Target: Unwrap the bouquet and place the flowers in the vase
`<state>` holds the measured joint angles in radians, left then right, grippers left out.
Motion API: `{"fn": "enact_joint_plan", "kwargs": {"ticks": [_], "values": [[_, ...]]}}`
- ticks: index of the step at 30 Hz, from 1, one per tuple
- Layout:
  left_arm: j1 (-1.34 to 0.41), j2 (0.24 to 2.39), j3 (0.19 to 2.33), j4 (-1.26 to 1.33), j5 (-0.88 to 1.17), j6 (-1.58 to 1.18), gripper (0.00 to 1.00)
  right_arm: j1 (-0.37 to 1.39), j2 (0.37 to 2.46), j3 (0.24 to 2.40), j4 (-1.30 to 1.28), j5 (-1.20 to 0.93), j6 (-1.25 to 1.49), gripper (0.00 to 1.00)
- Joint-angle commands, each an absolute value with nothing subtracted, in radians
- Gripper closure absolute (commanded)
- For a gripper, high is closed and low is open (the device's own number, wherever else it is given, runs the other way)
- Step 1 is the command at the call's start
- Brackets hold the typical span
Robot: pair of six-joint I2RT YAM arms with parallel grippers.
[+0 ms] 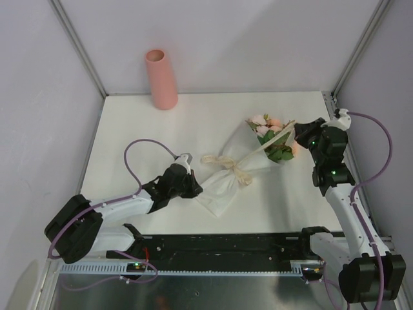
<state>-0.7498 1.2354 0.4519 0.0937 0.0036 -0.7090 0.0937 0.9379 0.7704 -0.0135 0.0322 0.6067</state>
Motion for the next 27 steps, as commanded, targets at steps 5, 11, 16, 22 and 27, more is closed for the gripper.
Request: {"fn": "enact_joint_plan", "kwargs": {"ticks": [5, 11, 16, 22, 27], "values": [[-0.753, 1.22, 0.43, 0.08, -0.05, -0.731, 1.0, -0.045, 0.928, 0.875, 0.104, 0.136, 0.669, 1.0], [-0.753, 1.215, 0.413, 0.102, -0.09, -0.733, 1.0, -0.112, 0.918, 0.888, 0.118, 0.097, 0.631, 1.0], [-0.753, 1.242, 0.431, 0.108, -0.095, -0.749, 1.0, -0.121, 0.89, 0.891, 0.073, 0.132, 0.652, 1.0], [-0.754, 1.275, 0.41, 0.127, -0.098, -0.774, 1.0, -0.124, 0.878, 0.982, -0.039, 0.246, 0.606, 1.0], [-0.754, 1.277, 0.396, 0.142, -0.102, -0.783, 1.0, -0.124, 0.876, 1.013, -0.09, 0.25, 0.559, 1.0]]}}
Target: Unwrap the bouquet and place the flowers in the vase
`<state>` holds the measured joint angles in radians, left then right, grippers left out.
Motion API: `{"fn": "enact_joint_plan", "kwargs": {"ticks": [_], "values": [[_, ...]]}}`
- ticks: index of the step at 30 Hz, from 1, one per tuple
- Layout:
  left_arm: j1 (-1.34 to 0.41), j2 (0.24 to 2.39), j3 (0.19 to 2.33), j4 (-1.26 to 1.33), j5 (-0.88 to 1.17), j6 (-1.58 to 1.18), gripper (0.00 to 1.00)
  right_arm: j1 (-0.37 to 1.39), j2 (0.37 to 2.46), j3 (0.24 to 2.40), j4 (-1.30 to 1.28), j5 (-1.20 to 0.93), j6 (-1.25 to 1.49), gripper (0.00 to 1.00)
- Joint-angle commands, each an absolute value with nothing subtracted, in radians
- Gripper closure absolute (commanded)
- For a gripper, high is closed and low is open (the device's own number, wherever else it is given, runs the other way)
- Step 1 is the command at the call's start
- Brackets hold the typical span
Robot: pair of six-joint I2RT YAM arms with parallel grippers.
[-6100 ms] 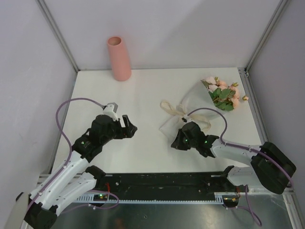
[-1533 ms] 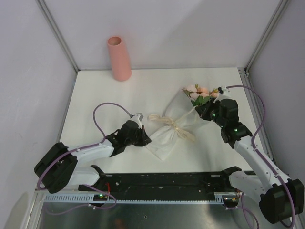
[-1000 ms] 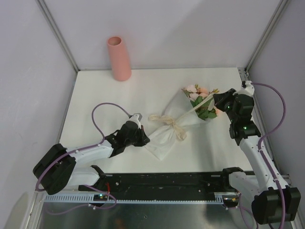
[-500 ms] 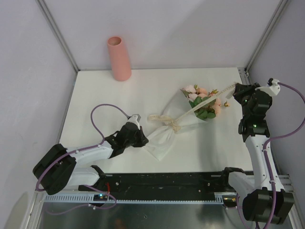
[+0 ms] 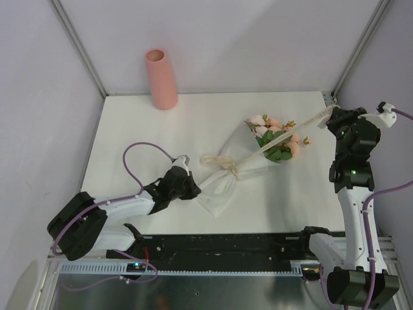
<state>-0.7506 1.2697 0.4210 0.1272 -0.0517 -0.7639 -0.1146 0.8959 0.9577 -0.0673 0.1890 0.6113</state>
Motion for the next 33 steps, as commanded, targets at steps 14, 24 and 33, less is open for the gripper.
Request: {"fn": "enact_joint_plan", "kwargs": {"ticks": [14, 24, 33], "values": [[-0.753, 1.335, 0.398, 0.155, -0.16, -0.846, 1.0, -0.126, 0.947, 1.164, -0.177, 0.318, 0.466, 1.0], [-0.755, 1.417, 0.461, 0.162, -0.158, -0.839, 1.0, -0.132, 1.03, 1.256, -0.231, 0.29, 0.459, 1.0], [-0.755, 1.452, 0.48, 0.16, -0.16, -0.815, 1.0, -0.175, 1.136, 1.461, -0.18, 0.319, 0.428, 1.0]]}}
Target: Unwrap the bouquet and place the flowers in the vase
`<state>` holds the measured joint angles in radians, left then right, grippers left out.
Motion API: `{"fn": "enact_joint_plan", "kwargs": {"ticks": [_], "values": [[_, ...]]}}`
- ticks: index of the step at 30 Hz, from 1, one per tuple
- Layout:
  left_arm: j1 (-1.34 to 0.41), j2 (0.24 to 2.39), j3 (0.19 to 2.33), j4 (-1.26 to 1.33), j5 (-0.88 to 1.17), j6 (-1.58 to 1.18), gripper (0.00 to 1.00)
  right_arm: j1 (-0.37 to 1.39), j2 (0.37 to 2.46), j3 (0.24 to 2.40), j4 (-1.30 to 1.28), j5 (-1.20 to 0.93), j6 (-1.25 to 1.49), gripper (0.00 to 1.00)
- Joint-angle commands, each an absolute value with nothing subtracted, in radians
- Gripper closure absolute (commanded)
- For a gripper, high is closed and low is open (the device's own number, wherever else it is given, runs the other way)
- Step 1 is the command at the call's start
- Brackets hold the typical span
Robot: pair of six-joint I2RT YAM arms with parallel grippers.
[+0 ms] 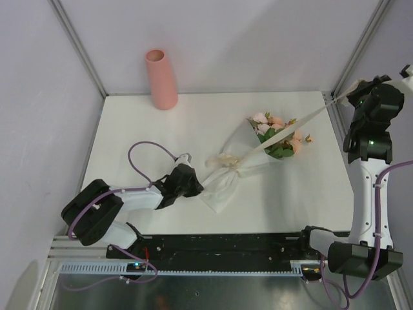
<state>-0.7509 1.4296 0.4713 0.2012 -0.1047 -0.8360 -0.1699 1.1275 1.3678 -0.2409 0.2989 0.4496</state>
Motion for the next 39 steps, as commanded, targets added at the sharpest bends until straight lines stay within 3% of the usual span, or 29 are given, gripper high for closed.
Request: {"fn": "enact_joint_plan", "kwargs": {"ticks": [1, 8, 14, 19, 24, 31, 33, 36, 39], "values": [[-0.756, 1.451, 0.482, 0.16, -0.162, -0.813, 1.0, -0.173, 1.142, 1.465, -0.176, 0.301, 0.429, 1.0], [-0.755, 1.449, 0.495, 0.163, -0.155, -0.801, 1.0, -0.083, 1.16, 1.415, -0.211, 0.298, 0.41, 1.0], [-0.755, 1.43, 0.51, 0.164, -0.127, -0.788, 1.0, 0.063, 1.08, 1.299, -0.394, 0.084, 0.467, 1.0], [-0.756, 1.397, 0.511, 0.17, -0.098, -0.787, 1.0, 0.219, 0.934, 1.005, -0.448, 0.086, 0.564, 1.0], [-0.757, 1.364, 0.525, 0.172, -0.091, -0.778, 0.97, 0.234, 0.829, 0.715, -0.513, 0.158, 0.734, 1.0], [-0.756, 1.347, 0.547, 0.171, -0.025, -0.789, 0.8, 0.22, 0.773, 0.668, -0.467, 0.046, 0.755, 0.53], [-0.756, 1.341, 0.544, 0.168, -0.026, -0.797, 0.73, 0.243, 0.778, 0.668, -0.446, 0.037, 0.79, 0.48], [-0.758, 1.327, 0.54, 0.164, -0.021, -0.804, 0.54, 0.294, 0.828, 0.668, -0.369, 0.045, 0.836, 0.43], [-0.758, 1.316, 0.554, 0.152, -0.019, -0.794, 0.45, 0.351, 0.904, 0.67, -0.268, 0.025, 0.883, 0.41]]}}
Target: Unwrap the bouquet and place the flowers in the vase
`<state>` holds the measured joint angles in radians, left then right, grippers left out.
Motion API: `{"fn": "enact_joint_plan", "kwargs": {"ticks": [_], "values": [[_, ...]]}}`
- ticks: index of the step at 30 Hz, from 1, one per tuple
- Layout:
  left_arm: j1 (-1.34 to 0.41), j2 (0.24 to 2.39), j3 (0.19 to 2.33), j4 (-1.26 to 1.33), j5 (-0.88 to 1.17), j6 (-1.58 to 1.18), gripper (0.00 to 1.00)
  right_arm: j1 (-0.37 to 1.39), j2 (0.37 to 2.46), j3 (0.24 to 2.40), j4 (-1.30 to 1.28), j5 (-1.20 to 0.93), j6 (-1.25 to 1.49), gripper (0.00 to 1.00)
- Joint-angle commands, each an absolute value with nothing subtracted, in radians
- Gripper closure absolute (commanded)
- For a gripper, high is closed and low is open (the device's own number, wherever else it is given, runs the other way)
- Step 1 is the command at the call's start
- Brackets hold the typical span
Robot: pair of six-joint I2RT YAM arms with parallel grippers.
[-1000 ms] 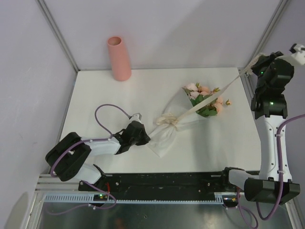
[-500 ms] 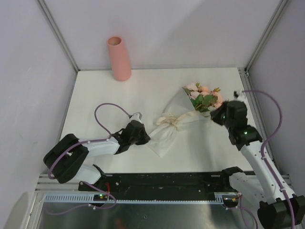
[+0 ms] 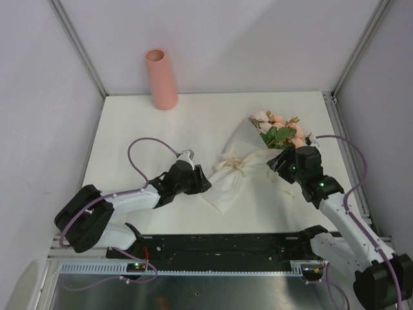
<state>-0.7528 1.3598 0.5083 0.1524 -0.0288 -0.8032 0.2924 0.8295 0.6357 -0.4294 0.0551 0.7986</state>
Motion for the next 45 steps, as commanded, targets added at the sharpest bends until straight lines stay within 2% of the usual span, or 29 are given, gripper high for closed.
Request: {"fn": "enact_joint_plan", "kwargs": {"ticks": [1, 6, 11, 15, 19, 21, 23, 26, 28, 33, 40, 45], "values": [[-0.757, 1.313, 0.559, 0.144, -0.022, -0.791, 0.42, 0.383, 0.937, 0.669, -0.227, 0.034, 0.901, 0.42], [-0.757, 1.331, 0.571, 0.117, -0.033, -0.772, 0.35, 0.48, 1.085, 0.67, -0.062, 0.08, 1.009, 0.44], [-0.757, 1.373, 0.574, 0.112, -0.011, -0.762, 0.35, 0.535, 1.228, 0.683, 0.074, 0.072, 1.044, 0.44], [-0.758, 1.39, 0.563, 0.114, -0.008, -0.767, 0.4, 0.557, 1.297, 0.716, 0.064, 0.095, 1.059, 0.45], [-0.757, 1.389, 0.551, 0.115, -0.008, -0.759, 0.51, 0.568, 1.345, 0.726, 0.075, 0.116, 1.083, 0.48], [-0.758, 1.385, 0.547, 0.115, -0.008, -0.757, 0.59, 0.57, 1.364, 0.733, 0.08, 0.112, 1.088, 0.6], [-0.759, 1.377, 0.541, 0.116, -0.01, -0.765, 0.69, 0.571, 1.367, 0.742, 0.072, 0.115, 1.085, 0.76], [-0.759, 1.357, 0.527, 0.116, -0.03, -0.778, 0.87, 0.571, 1.346, 0.758, 0.03, 0.145, 1.076, 0.94], [-0.758, 1.344, 0.519, 0.118, -0.04, -0.776, 0.97, 0.571, 1.32, 0.774, -0.021, 0.173, 1.06, 0.98], [-0.758, 1.338, 0.507, 0.118, -0.052, -0.768, 1.0, 0.571, 1.252, 0.813, -0.105, 0.242, 0.983, 1.0], [-0.758, 1.349, 0.503, 0.131, -0.045, -0.773, 1.0, 0.569, 1.276, 0.918, -0.208, 0.208, 0.849, 1.0], [-0.758, 1.35, 0.509, 0.136, -0.023, -0.769, 1.0, 0.574, 1.304, 0.954, -0.28, 0.234, 0.749, 0.89]]}}
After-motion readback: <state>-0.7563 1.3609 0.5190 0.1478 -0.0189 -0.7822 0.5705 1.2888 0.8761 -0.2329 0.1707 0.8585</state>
